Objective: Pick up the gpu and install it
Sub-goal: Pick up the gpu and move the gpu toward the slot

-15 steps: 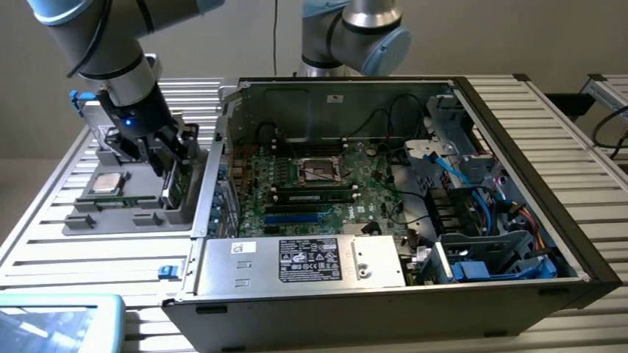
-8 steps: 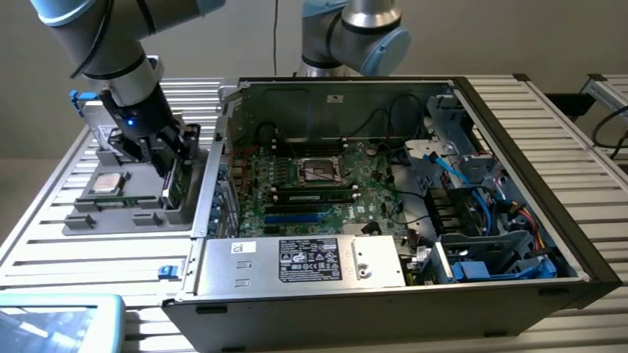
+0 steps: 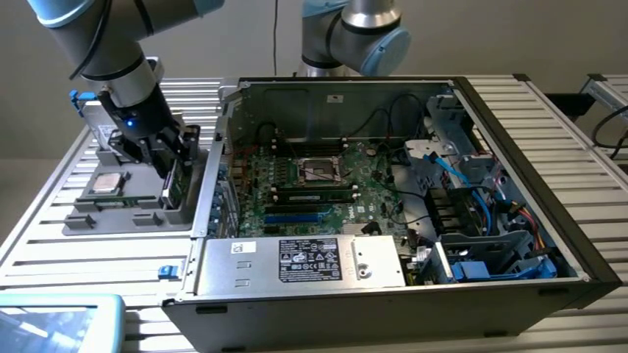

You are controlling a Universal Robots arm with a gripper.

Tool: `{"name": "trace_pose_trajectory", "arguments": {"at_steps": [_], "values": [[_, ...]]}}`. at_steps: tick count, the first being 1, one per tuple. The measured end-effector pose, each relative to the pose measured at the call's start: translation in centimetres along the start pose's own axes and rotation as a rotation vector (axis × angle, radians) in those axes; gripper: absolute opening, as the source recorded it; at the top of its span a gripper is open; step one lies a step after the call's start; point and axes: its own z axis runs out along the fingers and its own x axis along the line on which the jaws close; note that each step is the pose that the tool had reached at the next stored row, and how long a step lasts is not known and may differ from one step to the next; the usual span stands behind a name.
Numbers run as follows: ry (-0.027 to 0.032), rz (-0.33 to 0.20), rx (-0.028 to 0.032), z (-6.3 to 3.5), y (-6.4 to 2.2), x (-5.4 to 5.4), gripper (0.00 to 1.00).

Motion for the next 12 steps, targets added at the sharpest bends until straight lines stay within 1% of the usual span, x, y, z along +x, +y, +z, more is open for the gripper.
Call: {"name": "trace_pose_trajectory", "arguments": {"at_steps": [6, 12], "values": [[-0.0004, 0.003, 0.0041, 0.21, -0.02, 0.02, 0.49], [-0.0005, 0.003, 0.004, 0.25, -0.02, 0.02, 0.49]]}}
